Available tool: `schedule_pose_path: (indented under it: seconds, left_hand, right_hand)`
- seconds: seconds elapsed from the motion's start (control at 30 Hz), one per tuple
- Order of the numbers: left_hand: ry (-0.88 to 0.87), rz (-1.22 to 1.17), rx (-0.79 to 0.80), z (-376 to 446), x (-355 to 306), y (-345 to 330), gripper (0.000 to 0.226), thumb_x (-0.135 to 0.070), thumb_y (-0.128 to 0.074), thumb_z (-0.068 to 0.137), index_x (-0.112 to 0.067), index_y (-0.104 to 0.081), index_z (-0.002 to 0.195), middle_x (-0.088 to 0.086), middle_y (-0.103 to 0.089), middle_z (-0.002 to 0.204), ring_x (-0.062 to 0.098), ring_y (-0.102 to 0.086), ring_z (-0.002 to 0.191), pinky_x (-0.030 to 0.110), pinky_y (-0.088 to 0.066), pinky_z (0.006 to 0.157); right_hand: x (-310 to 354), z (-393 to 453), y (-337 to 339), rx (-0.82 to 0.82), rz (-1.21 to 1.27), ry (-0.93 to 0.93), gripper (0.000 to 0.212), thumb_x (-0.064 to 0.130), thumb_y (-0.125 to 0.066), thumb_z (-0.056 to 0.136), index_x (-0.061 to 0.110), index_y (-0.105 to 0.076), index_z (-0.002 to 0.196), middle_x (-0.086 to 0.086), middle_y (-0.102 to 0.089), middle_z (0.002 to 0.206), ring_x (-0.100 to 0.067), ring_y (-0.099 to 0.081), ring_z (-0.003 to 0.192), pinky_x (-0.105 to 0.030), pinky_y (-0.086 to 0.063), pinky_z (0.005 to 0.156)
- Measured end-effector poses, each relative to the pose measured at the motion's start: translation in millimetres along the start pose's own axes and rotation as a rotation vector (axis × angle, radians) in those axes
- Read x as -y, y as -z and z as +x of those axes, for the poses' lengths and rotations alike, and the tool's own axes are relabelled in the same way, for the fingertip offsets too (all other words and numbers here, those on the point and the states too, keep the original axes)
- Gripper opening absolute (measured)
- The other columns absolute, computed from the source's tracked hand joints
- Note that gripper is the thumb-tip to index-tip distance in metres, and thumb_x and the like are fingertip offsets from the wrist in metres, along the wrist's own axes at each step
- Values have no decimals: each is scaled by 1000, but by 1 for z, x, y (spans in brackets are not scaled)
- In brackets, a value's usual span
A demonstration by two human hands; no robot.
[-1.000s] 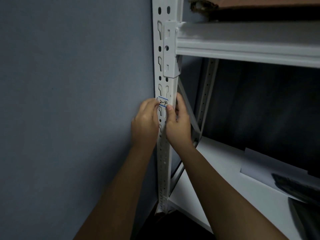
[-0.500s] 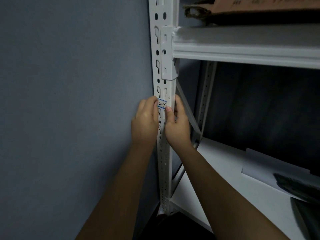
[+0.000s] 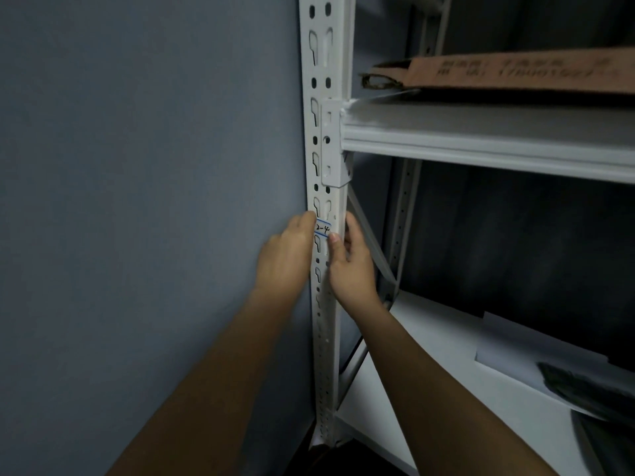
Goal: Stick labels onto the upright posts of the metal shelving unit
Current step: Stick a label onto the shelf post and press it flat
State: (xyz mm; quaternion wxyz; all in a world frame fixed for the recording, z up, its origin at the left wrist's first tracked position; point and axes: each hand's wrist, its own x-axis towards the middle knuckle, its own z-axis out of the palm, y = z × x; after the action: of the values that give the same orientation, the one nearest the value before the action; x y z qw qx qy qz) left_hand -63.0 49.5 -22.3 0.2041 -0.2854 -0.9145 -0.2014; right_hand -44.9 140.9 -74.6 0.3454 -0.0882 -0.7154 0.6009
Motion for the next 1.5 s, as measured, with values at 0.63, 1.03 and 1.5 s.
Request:
schedule_pose_path:
  seconds: [0.63,1.03,1.5]
  left_hand:
    - [144,-401,-271,-1,-2,-15,21,-16,-47,97,-8,-60,113,8,-62,110,26,-60,93,39,-47,79]
    - [69,-224,-213,-3,-1,-10,27,-21,-40,100,-6,-58,114,11,-57,115,35,-59,91,42,-44,76]
    - [15,189,95,-3,2,-2,21,-15,-38,101,-10,-50,117,11,-50,118,36,-60,98,41,-45,79]
  right_hand:
    - [12,-3,11,80,1,40,40,16,-41,102,54,-44,114,13,-62,117,2,-59,107,-18,-45,90]
    - [2,0,12,87,49,11,43,20,-43,102,29,-37,143,5,-56,133,-6,-54,120,-33,-44,105]
    - [7,-3,8,56,28,6,42,18,-42,102,28,-39,142,5,-57,134,-8,-54,121,-39,-43,107]
